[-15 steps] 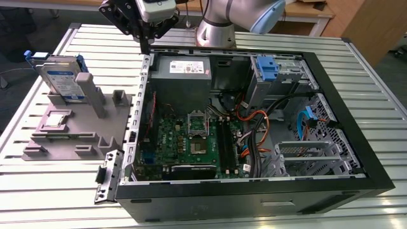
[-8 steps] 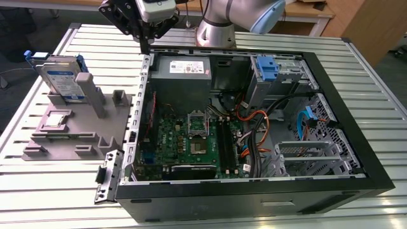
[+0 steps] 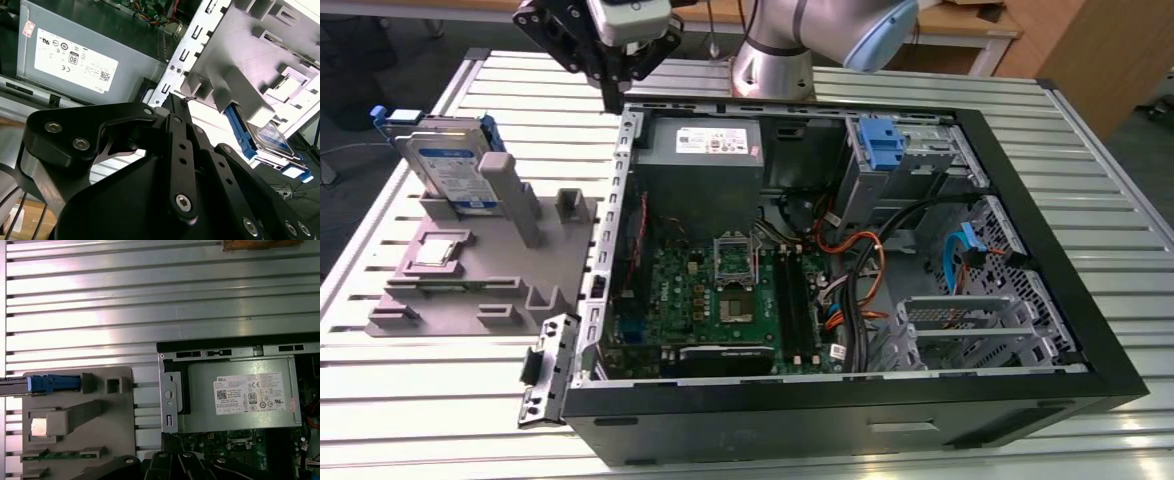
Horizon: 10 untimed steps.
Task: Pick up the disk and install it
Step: 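Reach for the disk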
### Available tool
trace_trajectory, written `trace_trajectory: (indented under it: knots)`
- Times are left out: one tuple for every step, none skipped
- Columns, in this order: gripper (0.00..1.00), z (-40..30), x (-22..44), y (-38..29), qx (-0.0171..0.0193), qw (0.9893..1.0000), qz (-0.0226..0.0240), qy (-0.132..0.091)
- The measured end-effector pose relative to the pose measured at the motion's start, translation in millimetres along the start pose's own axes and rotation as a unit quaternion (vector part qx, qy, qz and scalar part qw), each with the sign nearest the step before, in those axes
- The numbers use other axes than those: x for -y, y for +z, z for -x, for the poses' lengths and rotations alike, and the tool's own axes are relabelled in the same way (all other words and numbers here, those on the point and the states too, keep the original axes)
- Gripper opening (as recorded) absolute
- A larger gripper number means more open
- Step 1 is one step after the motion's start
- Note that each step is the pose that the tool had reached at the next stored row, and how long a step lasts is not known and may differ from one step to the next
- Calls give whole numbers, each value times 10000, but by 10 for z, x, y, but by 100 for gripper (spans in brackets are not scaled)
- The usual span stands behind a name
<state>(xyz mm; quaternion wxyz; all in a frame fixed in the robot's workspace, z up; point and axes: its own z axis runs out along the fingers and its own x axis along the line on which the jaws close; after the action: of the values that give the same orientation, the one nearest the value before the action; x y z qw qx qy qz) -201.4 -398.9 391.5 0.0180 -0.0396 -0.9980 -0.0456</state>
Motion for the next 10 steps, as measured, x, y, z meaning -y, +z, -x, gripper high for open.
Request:
trace_trajectory:
  knots:
    - [11,-17,1,1,2,10000,0,0]
    - [11,-33,3,1,3,10000,1,0]
    - [11,-49,4,2,5,10000,2,-1]
    - [11,-64,5,3,6,10000,2,-1]
    - [11,-78,6,3,8,10000,3,-1]
    - [11,-91,7,3,9,10000,3,-1]
    - [11,-104,9,4,11,10000,4,-2]
    - [11,-117,10,4,12,10000,4,-1]
    - [11,-130,11,5,14,10000,5,-1]
    - [11,-141,12,5,15,10000,6,-2]
